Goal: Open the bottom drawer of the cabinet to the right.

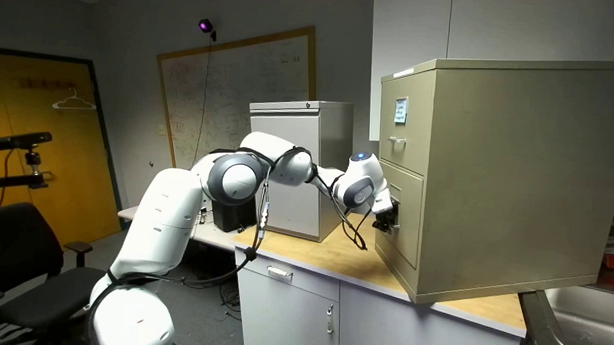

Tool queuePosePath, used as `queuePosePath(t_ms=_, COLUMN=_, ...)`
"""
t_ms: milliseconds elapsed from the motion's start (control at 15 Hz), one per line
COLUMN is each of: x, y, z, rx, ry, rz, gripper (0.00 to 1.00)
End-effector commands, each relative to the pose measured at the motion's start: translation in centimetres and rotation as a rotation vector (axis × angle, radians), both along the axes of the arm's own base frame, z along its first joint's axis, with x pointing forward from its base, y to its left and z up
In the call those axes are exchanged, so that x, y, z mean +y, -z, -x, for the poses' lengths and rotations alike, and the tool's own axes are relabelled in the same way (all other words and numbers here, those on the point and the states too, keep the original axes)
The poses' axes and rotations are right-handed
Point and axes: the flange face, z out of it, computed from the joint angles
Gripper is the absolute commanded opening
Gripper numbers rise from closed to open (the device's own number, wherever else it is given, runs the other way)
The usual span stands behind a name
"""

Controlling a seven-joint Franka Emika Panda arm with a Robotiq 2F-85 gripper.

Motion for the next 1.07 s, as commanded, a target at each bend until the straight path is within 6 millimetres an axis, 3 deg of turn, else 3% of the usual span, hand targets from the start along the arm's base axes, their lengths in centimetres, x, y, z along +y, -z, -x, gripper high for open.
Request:
queuePosePath(t_ms=0, x=1.4, y=-5.1, z=0.7, rx=0.011, ry=-0.139, rz=0.056, gripper=0.02)
queuePosePath(t_ms=67, x=2.0, y=-5.2, z=1.1, rx=0.012, ry=-0.133, rz=0.053, gripper=0.0)
queuePosePath(t_ms=133, x=2.4, y=-5.1, z=1.3, rx=0.016, ry=-0.128, rz=0.047, gripper=0.04)
queuePosePath(t_ms=400, x=3.7, y=-2.5, z=3.4, rx=0.039, ry=-0.133, rz=0.016, gripper=0.04)
queuePosePath(t_ms=800, x=2.7, y=-1.2, z=4.1, rx=0.071, ry=-0.115, rz=0.02, gripper=0.04)
queuePosePath(t_ms=1000, x=3.0, y=-2.8, z=4.3, rx=0.049, ry=-0.157, rz=0.094, gripper=0.04)
